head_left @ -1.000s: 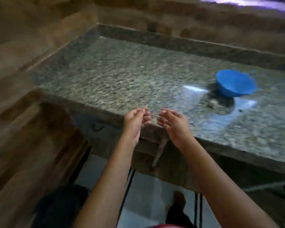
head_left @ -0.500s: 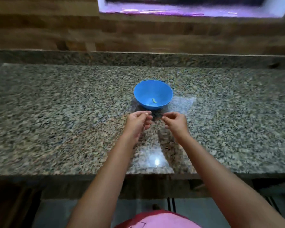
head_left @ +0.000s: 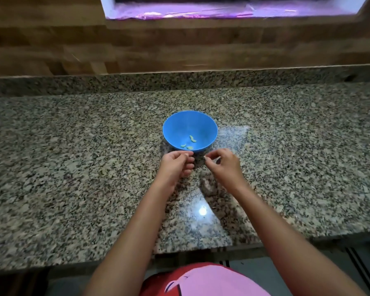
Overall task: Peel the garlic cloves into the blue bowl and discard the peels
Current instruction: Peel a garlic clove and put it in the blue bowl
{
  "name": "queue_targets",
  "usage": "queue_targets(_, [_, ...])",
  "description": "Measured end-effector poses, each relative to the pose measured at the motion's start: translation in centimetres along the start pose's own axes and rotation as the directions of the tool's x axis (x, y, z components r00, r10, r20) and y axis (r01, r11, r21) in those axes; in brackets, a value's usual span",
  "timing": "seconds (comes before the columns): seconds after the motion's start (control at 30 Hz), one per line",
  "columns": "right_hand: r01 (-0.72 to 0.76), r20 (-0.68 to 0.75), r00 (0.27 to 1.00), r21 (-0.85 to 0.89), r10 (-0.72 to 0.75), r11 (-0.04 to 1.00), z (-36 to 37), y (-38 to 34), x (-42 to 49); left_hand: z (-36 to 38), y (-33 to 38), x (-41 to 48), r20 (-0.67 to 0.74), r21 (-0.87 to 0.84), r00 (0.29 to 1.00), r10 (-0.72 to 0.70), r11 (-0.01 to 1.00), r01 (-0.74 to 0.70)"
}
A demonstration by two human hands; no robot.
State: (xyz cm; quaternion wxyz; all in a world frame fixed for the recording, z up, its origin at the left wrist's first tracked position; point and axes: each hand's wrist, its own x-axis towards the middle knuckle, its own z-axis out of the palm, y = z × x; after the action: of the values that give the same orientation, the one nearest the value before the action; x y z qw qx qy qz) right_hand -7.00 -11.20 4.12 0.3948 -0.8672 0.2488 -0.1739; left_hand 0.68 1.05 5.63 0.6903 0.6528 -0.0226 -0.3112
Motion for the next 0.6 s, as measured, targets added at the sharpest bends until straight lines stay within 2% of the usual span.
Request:
queue_targets(0.1, [0.024,-0.074,0.997,0.108,-0.016,0.994,0.0,-2.4,1.6,-0.6,-0.1,0.4,-0.023,0.015,1.000,0.012,1.000,-0.012])
queue_targets(0.23, [0.010,-0.041,0.999,0.044,-0.008,0.999,0.6,-4.1,4.8,-1.7,0.1,0.3,-0.078,0.048,0.996,0.054,0.998,-0.050])
queue_targets(0.3, [-0.024,-0.016,1.000,0.028,0.024,0.999,0.8,-4.1,5.0,-2.5,0.0,0.3,-0.105,0.126,0.989,0.100,0.988,-0.086])
queue_targets(0.4, [-0.052,-0.023,0.998,0.124,0.055,0.991,1.1,-4.0,3.4,-3.9,-0.6,0.8,-0.151,0.304,0.981,0.119,0.950,-0.068])
queue_targets(0.5, [-0.119,0.024,0.993,0.287,0.117,0.951,1.9,-3.6,0.8,-5.2,-1.8,1.3,-0.067,0.507,0.996,0.065,0.862,-0.022])
queue_targets(0.6, [-0.265,0.188,0.959,0.348,0.210,0.899,3.1,-3.1,-1.2,-5.2,-2.8,1.0,0.028,0.596,0.998,0.052,0.801,-0.058])
